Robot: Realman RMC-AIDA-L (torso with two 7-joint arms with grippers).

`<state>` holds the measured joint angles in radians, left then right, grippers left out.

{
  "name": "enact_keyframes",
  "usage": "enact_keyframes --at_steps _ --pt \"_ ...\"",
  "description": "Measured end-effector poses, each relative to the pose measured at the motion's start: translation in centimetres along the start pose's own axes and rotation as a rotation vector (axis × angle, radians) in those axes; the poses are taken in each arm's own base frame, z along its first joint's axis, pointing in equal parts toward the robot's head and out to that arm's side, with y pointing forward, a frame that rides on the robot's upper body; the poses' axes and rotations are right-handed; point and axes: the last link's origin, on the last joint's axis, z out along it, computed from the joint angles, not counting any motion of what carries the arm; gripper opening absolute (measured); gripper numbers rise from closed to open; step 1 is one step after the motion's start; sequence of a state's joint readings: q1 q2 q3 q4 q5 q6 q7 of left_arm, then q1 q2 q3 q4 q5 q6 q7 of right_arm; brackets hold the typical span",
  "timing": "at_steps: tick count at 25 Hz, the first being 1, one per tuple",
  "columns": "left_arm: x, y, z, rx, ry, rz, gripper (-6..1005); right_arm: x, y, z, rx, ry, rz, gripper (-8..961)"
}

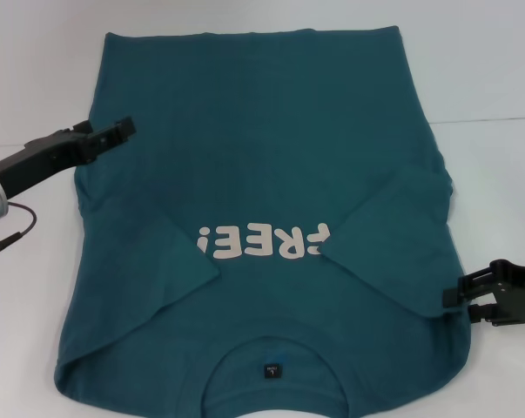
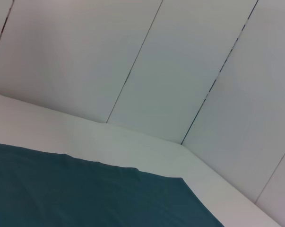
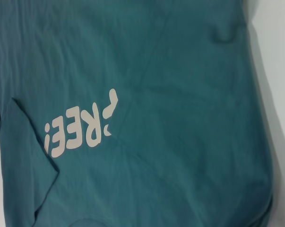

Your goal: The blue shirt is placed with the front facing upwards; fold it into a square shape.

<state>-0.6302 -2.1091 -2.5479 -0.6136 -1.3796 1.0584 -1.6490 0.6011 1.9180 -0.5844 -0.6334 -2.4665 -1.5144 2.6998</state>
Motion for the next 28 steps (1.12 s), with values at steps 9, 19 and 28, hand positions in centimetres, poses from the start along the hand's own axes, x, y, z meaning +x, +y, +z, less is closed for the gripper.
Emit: enact_keyframes --at_steps 9,19,28 --pt "-0.04 0.04 0.03 -0.001 0.0 -0.001 875 0.3 -0.28 0.04 -0.001 0.003 0.012 346" --pt "-0.05 0.06 0.04 -0.001 -0.001 -0.003 875 0.44 -0.51 -0.11 -0.002 0.0 0.012 115" --pt "-0.05 0.06 0.04 -0.001 0.0 -0.006 875 0.6 -0.69 -0.2 -0.001 -0.004 -0.008 65"
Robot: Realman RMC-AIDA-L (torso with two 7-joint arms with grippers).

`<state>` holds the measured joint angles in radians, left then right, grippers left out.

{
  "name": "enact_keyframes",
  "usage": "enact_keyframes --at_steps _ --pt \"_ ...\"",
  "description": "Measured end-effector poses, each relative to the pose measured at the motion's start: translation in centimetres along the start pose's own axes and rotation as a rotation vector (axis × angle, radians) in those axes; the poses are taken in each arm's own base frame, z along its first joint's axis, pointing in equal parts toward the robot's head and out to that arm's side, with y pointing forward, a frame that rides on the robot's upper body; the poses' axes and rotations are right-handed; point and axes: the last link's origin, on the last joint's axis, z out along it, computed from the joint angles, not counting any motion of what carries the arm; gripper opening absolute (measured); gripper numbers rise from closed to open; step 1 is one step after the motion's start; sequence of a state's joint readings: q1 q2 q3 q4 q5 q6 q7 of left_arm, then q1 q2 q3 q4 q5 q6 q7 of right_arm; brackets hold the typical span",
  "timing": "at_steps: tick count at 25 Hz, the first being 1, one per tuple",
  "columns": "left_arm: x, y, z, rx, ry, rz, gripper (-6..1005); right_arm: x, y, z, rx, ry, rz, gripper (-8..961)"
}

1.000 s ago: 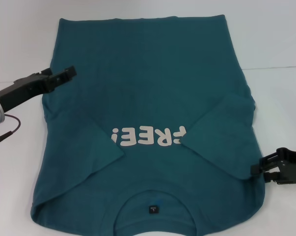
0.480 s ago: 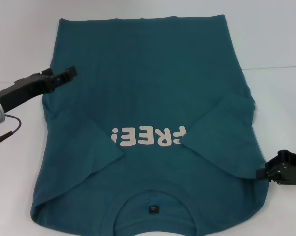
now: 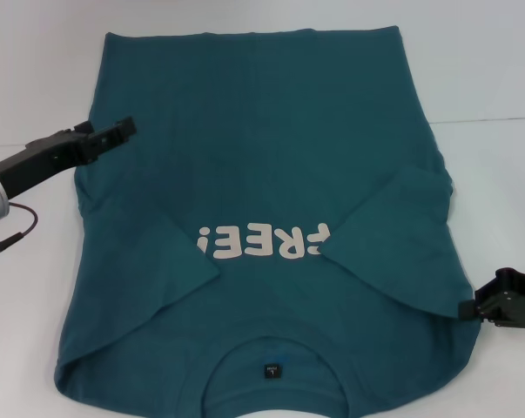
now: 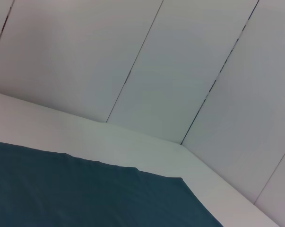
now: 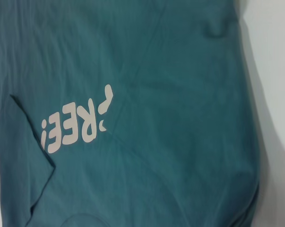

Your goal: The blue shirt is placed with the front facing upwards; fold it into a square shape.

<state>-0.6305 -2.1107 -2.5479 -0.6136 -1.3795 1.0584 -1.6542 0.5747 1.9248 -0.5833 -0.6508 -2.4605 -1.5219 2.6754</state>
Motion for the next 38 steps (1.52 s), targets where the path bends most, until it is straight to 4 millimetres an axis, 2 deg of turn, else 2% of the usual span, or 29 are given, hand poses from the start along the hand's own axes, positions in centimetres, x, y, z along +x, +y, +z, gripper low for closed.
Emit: enact_keyframes --at_steps 14,20,30,38 --pt "-0.1 -0.4 -0.4 0.015 0.015 -0.032 875 0.1 0.2 -1.0 0.001 -0.017 -0.101 49" --pt "0.5 -1.7 -1.0 0.061 -0.007 -0.18 875 0.0 0.5 -0.9 -0.006 -0.02 -0.176 49" --pt "0.4 -3.5 -3.6 0.122 -0.076 -0.331 876 0.0 1.2 -0.2 -0.039 -0.034 -0.27 45" --pt "0.0 -4.1 -7.0 0.086 -0.21 -0.465 876 0.2 1.5 0.5 -0.047 -0.034 -0.306 45"
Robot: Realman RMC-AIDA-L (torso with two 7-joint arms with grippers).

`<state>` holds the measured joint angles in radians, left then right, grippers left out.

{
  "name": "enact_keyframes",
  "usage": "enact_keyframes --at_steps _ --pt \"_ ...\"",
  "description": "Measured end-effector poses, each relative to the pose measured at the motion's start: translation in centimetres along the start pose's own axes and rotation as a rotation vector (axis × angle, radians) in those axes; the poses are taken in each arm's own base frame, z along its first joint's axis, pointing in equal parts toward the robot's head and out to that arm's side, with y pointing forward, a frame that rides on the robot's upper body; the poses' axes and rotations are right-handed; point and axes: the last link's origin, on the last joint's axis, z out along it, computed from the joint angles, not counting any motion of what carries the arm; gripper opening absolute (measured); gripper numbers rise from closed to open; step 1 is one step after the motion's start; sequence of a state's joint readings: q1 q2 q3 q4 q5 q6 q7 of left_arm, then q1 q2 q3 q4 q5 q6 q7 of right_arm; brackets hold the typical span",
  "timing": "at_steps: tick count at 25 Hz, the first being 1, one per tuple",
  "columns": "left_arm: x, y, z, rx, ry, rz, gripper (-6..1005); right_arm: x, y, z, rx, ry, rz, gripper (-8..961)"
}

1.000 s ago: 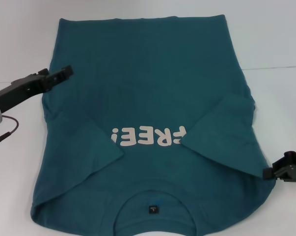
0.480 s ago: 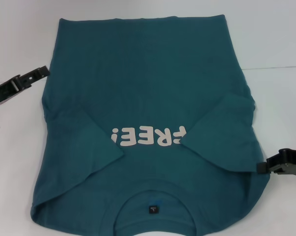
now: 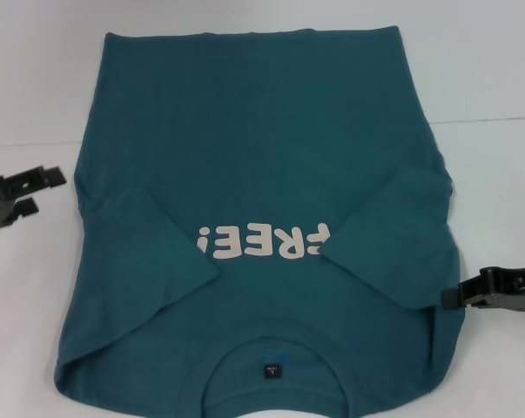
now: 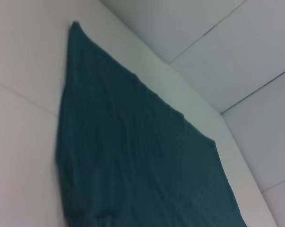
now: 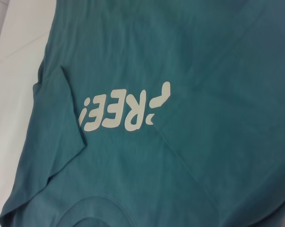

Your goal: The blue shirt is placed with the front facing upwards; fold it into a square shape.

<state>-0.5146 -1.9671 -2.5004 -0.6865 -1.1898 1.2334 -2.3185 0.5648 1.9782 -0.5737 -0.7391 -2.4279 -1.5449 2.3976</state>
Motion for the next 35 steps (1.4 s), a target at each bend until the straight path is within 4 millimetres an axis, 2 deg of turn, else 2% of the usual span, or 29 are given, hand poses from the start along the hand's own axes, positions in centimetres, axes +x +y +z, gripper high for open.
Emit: enact_keyframes --at_steps 6,10,19,29,35 --pt "-0.1 -0.3 -0.9 0.051 -0.133 -0.052 875 -0.5 0.4 0.4 0.001 -0.002 -0.037 45" --pt "-0.5 0.6 -1.4 0.046 -0.258 -0.059 875 -0.7 0.8 0.5 -0.007 0.002 -0.044 45" --pt "-2.2 0.7 -2.3 0.113 -0.455 -0.073 876 -0.7 0.8 0.5 -0.01 0.001 -0.067 45" --pt "-2.7 0.4 -3.2 0.173 -0.538 -0.075 876 -0.5 0.8 0.4 -0.023 0.002 -0.076 45" --pt "-3.0 0.7 -3.0 0.178 -0.573 -0.066 875 -0.4 0.8 0.4 -0.023 0.006 -0.078 45"
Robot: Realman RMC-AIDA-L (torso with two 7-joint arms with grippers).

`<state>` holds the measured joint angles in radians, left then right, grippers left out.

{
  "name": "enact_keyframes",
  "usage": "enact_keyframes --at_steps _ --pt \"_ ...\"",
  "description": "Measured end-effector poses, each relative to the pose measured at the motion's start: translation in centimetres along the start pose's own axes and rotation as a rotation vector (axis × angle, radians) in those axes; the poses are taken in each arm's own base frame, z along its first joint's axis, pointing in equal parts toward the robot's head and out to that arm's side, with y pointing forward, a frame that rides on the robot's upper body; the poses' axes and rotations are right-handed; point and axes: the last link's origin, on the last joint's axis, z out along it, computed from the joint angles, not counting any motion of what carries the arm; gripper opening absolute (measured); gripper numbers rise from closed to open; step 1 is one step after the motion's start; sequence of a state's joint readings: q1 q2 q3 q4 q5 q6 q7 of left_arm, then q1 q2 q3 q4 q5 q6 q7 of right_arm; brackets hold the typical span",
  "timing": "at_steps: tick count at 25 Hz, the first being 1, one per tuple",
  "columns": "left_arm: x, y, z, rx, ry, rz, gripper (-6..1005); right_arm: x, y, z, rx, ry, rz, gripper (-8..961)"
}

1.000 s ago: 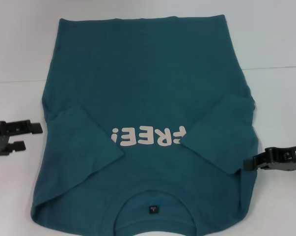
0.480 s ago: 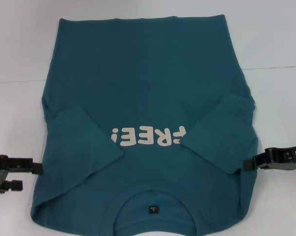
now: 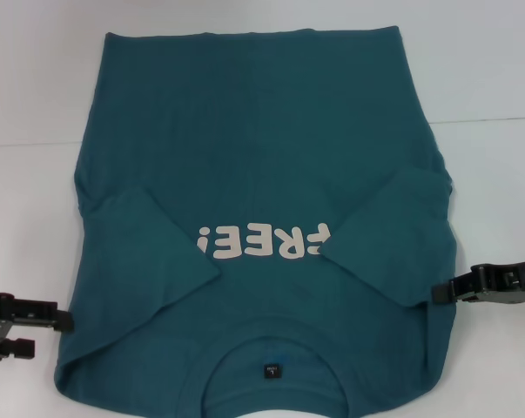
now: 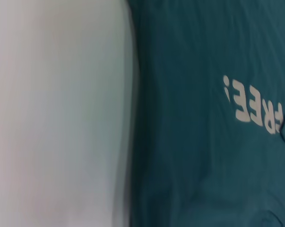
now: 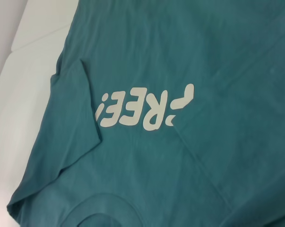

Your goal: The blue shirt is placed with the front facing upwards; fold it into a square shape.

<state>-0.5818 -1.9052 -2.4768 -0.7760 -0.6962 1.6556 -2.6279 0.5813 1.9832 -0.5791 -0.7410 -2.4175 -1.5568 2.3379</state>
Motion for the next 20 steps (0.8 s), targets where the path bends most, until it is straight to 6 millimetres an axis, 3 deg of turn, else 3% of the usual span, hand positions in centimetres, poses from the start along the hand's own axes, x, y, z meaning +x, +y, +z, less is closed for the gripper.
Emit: enact_keyframes --at_steps 20 --pt "-0.4 -0.1 2.1 0.06 -0.059 -0.017 876 -0.4 0.2 -0.4 0.004 -0.008 -0.015 45"
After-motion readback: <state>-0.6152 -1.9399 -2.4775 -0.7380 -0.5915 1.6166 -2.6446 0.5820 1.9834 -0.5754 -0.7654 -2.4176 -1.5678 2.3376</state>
